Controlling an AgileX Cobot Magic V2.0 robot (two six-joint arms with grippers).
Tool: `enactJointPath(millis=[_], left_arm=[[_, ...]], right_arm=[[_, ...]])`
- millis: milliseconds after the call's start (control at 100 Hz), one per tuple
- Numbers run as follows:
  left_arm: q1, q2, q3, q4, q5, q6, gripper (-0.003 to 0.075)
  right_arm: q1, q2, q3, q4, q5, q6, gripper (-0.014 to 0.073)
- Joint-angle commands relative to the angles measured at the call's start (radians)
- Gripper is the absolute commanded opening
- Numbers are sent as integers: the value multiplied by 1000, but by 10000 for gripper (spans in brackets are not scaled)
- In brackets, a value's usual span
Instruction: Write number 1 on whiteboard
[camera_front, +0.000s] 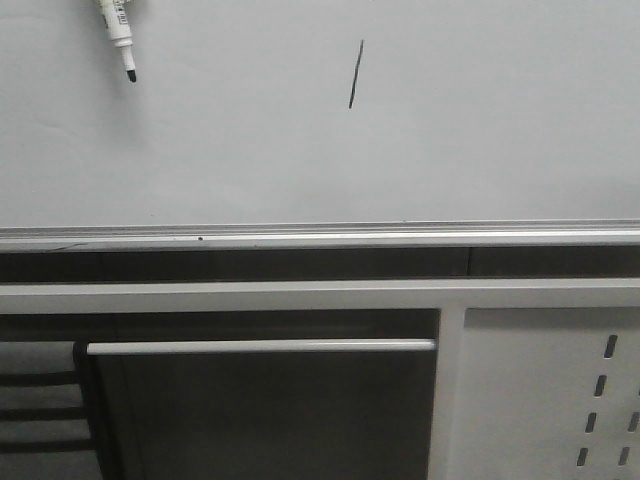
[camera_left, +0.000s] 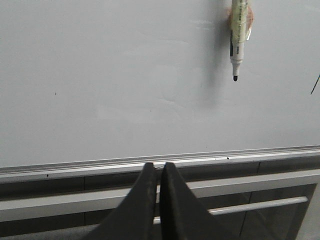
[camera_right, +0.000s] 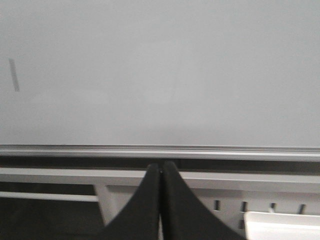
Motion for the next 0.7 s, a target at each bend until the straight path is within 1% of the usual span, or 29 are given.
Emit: enactJointPath(millis=[0, 30, 70, 220, 270, 350, 470, 690], left_arm=[[0, -22, 40, -7, -66, -7, -20], [0, -22, 40, -7, -66, -7, -20], [0, -22, 40, -7, -66, -7, -20], [0, -22, 40, -7, -66, -7, -20], [0, -22, 40, -7, -66, -7, -20], [0, -22, 40, -7, -66, -7, -20], [0, -22, 40, -7, -66, -7, -20], [0, -22, 40, -7, -66, -7, -20]], right_arm=[[-46, 19, 16, -125, -132, 86, -71], [-56, 19, 38, -182, -161, 139, -71], [-58, 14, 70, -214, -188, 170, -71], [-58, -20, 184, -197, -272, 172, -71], [-58, -18, 186, -187, -219, 172, -71], [-58, -18, 186, -187, -225, 170, -71], [-58, -18, 186, -184, -195, 163, -71], [-58, -18, 186, -168, -207, 163, -71]])
